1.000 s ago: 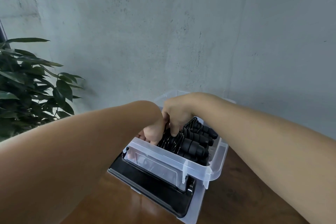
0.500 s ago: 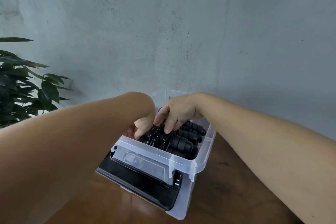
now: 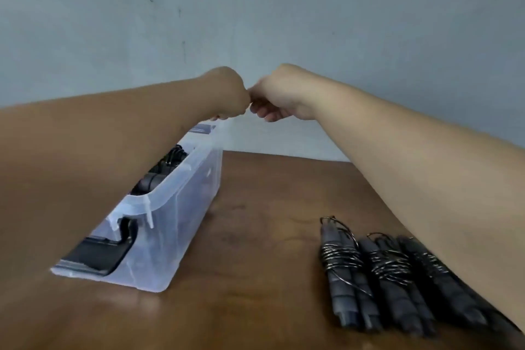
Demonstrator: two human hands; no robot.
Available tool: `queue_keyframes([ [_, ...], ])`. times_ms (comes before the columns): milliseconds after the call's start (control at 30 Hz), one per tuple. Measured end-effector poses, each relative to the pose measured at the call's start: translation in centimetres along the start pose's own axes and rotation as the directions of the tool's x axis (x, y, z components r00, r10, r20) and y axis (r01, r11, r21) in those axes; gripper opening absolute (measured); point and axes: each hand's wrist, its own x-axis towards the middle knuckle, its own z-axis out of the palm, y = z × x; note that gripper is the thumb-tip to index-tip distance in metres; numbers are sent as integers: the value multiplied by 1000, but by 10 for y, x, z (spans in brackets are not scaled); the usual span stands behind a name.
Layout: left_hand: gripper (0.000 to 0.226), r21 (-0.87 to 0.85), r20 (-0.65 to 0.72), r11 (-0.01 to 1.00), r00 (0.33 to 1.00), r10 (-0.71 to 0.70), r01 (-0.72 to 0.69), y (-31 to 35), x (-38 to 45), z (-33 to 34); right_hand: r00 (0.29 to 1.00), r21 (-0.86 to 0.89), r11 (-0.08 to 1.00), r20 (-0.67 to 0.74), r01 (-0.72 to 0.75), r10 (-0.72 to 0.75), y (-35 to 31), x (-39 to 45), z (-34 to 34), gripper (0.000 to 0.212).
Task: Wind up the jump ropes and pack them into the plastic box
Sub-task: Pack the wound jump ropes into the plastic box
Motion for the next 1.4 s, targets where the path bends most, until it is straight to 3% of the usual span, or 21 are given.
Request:
queue_keyframes([
  [133,25,-455,50,888,994,95,-62,82,-14,15,989,4,995,-107,-102,102,54,-40,-56,16],
  [367,8,-711,197,702,949,247,-35,212,-50,58,945,9,956,-148,-293,291,148,-120,-122,23],
  [567,17,-777,374,615,885,276,136,292,-82,87,879,-62,884,-157,-463,450,229,-167,-153,24],
  [700,25,-696,393,714,873,288,78,334,-95,101,792,-94,791,-172,-605,586,270,-201,-164,14],
  [767,32,-619,420,785,852,313,16,352,-99,108,728,-95,723,-129,-685,673,288,-218,-165,43],
  [900,35,-486,473,872,819,324,-64,377,-109,111,658,125,651,20,-749,753,307,-239,-164,63],
  [1033,37,-485,524,874,809,267,26,388,-113,113,661,294,607,139,-739,737,309,-252,-161,50],
  [1133,37,-578,522,804,820,236,138,389,-116,114,671,398,574,164,-715,723,306,-256,-159,37],
  [1233,23,-669,509,703,837,198,241,386,-119,110,679,379,593,143,-710,720,302,-258,-162,28],
  [1400,23,-845,416,422,900,132,329,379,-112,95,731,361,676,24,-642,682,280,-250,-185,25],
])
